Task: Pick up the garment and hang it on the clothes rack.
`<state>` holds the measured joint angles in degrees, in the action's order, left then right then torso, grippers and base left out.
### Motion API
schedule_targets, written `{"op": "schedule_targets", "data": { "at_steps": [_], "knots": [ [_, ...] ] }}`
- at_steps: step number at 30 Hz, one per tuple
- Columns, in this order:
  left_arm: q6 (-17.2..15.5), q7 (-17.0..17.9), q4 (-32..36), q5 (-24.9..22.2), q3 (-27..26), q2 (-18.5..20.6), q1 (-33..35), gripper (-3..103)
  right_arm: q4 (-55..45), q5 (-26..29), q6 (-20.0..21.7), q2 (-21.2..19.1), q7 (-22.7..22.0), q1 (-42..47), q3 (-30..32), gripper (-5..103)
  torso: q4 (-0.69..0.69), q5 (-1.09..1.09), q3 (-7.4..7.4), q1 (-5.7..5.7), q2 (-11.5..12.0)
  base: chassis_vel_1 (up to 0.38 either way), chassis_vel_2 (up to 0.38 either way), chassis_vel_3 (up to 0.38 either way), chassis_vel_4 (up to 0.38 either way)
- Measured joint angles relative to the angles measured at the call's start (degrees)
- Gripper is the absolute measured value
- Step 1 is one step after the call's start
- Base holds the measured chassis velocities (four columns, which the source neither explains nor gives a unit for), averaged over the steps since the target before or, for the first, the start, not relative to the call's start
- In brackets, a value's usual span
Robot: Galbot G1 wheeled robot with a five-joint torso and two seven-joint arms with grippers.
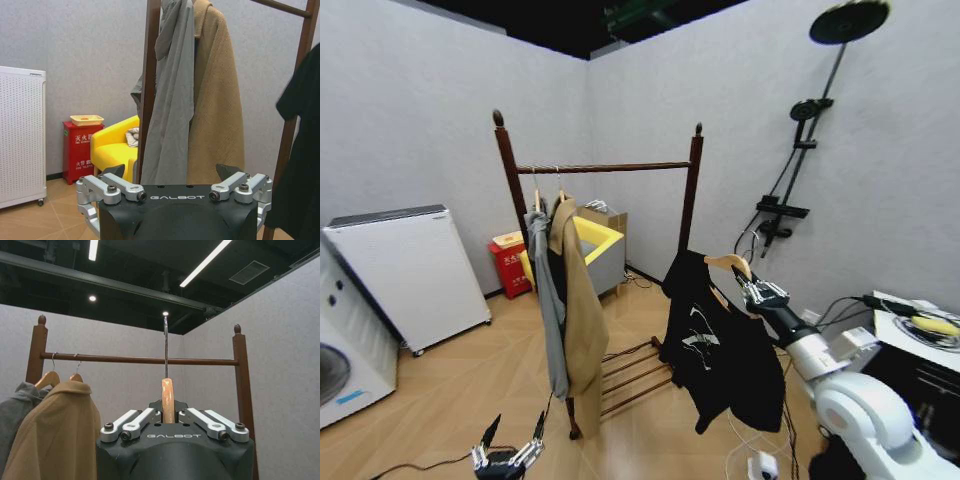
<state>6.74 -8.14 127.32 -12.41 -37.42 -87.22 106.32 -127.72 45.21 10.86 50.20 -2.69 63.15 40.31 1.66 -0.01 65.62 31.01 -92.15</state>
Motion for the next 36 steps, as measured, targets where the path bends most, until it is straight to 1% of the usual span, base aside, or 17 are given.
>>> {"op": "schedule_targets", "data": {
  "at_steps": [2,3,6,9,11,18,19,22,23,26,27,28,29,31,32,34,36],
  "knots": [
    [0.0,-0.02,0.0,0.0,0.0,0.02,0.0,100,2.98,1.15,1.51,-0.63,-0.78,-6.79,-5.45,10,0.04,0.02,0.0,0.0,0.0,0.0,0.0,0.0,0.0],
    [0.0,-0.02,0.0,0.0,0.0,0.02,0.0,100,2.98,1.15,1.51,-0.63,-0.78,-6.79,-5.45,10,0.04,0.02,0.0,0.0,0.0,0.0,0.0,0.0,0.0],
    [0.0,0.0,0.0,0.0,-0.01,0.0,0.0,100,11.46,2.48,3.23,-0.37,-1.93,-22.06,-16.19,10,0.0,0.02,0.01,0.0,0.01,0.0,0.0,0.0,0.0],
    [0.0,-0.08,0.0,0.0,0.02,0.0,0.0,100,13.38,2.7,3.57,-0.01,-2.07,-25.53,-18.36,10,-0.02,0.02,0.01,0.01,0.01,0.0,0.0,0.0,0.0],
    [0.0,-0.01,0.01,0.0,0.01,0.0,-0.01,100,19.04,3.66,4.96,2.18,-3.18,-34.77,-25.8,10,0.01,0.01,0.02,0.01,0.01,0.0,0.0,0.0,0.0],
    [0.0,-0.02,0.0,0.0,0.02,0.0,-0.01,100,26.12,3.09,5.93,6.54,-5.35,-47.83,-34.3,10,0.01,-0.01,0.01,0.01,0.01,0.0,0.0,0.0,0.0],
    [0.0,-0.02,0.0,0.0,0.02,0.0,-0.01,100,26.12,3.09,5.93,6.54,-5.35,-47.83,-34.3,10,0.01,-0.01,0.01,0.01,0.01,0.0,0.0,0.0,0.0],
    [0.0,0.0,0.0,0.0,0.0,0.0,0.0,100,34.97,-0.18,5.79,10.96,-5.63,-55.7,-39.2,10,0.01,0.01,0.01,0.01,0.01,0.0,0.0,0.0,0.0],
    [0.0,0.0,0.0,0.0,0.0,0.0,0.0,100,34.97,-0.18,5.79,10.96,-5.63,-55.7,-39.2,10,0.01,0.01,0.01,0.01,0.01,0.0,0.0,0.0,0.0],
    [0.0,-0.02,0.0,0.0,0.01,0.0,0.0,100,43.49,-1.69,4.99,15.82,-5.27,-61.63,-43.11,10,0.01,0.0,0.01,0.01,0.0,0.0,0.0,0.0,0.0],
    [0.0,-0.02,0.0,0.0,0.01,0.0,0.0,100,43.49,-1.69,4.99,15.82,-5.27,-61.63,-43.11,10,0.01,0.0,0.01,0.01,0.0,0.0,0.0,0.0,0.0],
    [0.0,-0.02,0.01,0.0,0.01,0.0,-0.01,100,47.21,-2.88,4.17,18.05,-4.56,-64.38,-44.72,10,0.0,0.0,0.01,0.01,0.01,0.0,0.0,0.0,0.0],
    [0.0,-0.02,0.01,0.0,0.01,0.0,-0.01,100,47.21,-2.88,4.17,18.05,-4.56,-64.38,-44.72,10,0.0,0.0,0.01,0.01,0.01,0.0,0.0,0.0,0.0],
    [0.0,-0.01,0.0,0.0,0.01,0.0,0.0,100,54.46,-5.09,2.39,21.84,-3.17,-69.19,-47.29,10,-0.02,-0.01,0.01,0.01,0.01,0.0,0.0,0.0,0.0],
    [0.0,-0.01,0.0,0.0,0.01,0.0,0.0,100,54.46,-5.09,2.39,21.84,-3.17,-69.19,-47.29,10,-0.02,-0.01,0.01,0.01,0.01,0.0,0.0,0.0,0.0],
    [0.0,-0.01,0.0,0.0,0.01,0.0,0.0,100,60.69,-6.72,1.1,24.65,-2.11,-72.7,-48.38,10,-0.01,-0.02,0.01,0.01,0.01,0.0,0.0,0.0,0.0],
    [0.0,-0.02,0.0,0.0,0.01,0.0,-0.01,100,63.86,-7.2,0.76,25.96,-1.73,-74.16,-48.49,10,0.0,-0.02,0.0,0.01,0.0,0.0,0.0,0.0,0.0]
  ]
}}
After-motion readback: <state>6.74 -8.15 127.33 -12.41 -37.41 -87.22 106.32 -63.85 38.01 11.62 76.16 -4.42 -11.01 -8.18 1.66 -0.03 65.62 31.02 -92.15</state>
